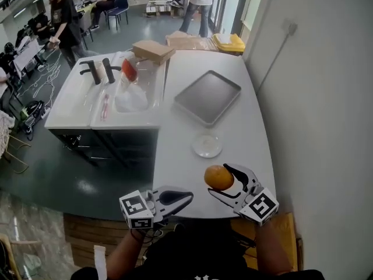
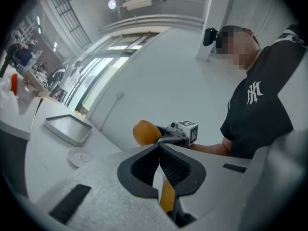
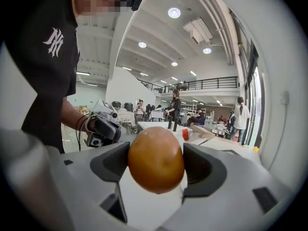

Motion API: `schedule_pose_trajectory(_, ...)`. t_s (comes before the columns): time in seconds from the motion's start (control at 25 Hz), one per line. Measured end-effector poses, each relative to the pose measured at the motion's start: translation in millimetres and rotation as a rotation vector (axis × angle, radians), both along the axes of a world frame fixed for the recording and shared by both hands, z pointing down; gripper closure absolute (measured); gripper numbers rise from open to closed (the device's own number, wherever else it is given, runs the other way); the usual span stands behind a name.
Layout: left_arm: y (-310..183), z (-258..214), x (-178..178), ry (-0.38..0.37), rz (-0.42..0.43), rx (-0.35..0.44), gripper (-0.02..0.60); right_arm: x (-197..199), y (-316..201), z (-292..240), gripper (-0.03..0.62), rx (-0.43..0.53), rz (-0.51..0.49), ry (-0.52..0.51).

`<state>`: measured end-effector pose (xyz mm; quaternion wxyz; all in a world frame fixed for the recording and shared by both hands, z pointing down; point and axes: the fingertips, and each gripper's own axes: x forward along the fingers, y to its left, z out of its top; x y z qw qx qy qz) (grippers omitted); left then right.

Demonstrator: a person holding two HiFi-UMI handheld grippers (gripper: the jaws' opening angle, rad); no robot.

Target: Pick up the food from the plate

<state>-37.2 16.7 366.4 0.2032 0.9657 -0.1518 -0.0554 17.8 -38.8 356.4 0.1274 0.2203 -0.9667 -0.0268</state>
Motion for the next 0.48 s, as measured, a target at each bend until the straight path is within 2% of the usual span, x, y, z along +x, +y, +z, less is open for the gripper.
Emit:
schedule_pose_trajectory(0.16,32,-25,1,0.006,0.014,0.060,0.575,0,42,-31,0.250,0.024,0.017,-0.075)
schedule_pose_trajectory(0.28,42,-37,1,0.013,0.010,0.074,0.575,-2,61,-46,0.250,0.016,0.035,-0.094)
schedule_pose_trajectory(0.48,52,-24,8,0.025,0.060,0.080,0.575,7,88,-53,0.250,0.003,0.057,-0.108)
